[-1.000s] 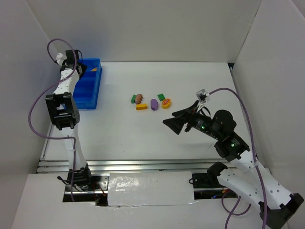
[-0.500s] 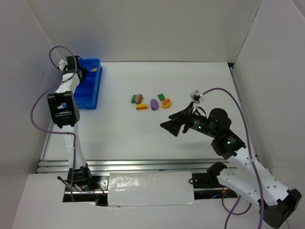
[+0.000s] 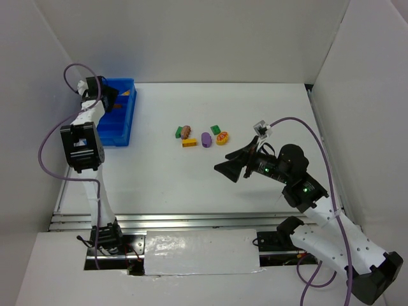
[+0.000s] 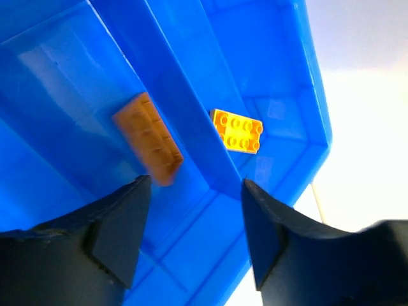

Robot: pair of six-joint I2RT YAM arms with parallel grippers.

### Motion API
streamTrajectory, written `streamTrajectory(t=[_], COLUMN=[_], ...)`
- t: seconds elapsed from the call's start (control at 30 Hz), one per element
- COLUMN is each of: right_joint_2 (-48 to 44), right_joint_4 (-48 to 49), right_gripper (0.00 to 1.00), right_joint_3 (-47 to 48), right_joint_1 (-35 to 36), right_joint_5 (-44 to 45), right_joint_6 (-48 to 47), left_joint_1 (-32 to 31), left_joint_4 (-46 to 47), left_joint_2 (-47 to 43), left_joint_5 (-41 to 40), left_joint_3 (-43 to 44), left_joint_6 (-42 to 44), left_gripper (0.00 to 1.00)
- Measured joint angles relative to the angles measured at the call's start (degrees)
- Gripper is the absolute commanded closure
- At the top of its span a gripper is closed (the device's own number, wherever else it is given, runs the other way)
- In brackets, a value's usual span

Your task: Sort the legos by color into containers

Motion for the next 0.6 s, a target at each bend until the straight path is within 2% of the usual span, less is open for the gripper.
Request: streamTrajectory(t=[0.1, 0.2, 0.33, 0.47, 0.6], right_joint_2=[0.81, 2.78, 5.90, 7.37, 7.21], right_joint_4=[0.07, 0.22, -0.07, -0.76, -3.08], right_gripper=[0.00, 0.00, 0.00, 0.00, 0.00], right_joint_3=[0.00, 0.00, 0.02, 0.02, 0.63], right_joint_1=[-0.04, -0.09, -0.42, -0.76, -1.27], right_joint_5=[0.20, 0.31, 2.14, 5.97, 11.61], right_joint_6=[-0.04, -0.02, 0.17, 1.01, 2.47], left_joint_1=[0.20, 0.33, 0.28, -0.85, -5.99], left_joint_4=[1.44, 1.90, 1.68, 1.03, -1.86], left_joint_2=[-3.98, -11.10, -23.41, -35.89, -43.80], left_joint_5=[1.07, 1.60, 1.95, 2.08, 2.84], left_joint_3=[-4.59, -10.34, -15.21, -16.24, -17.14], left_joint_6=[0.42, 1.75, 4.22, 9.01, 14.78], left_gripper=[0.16, 0.01, 0.00, 0.01, 0.00])
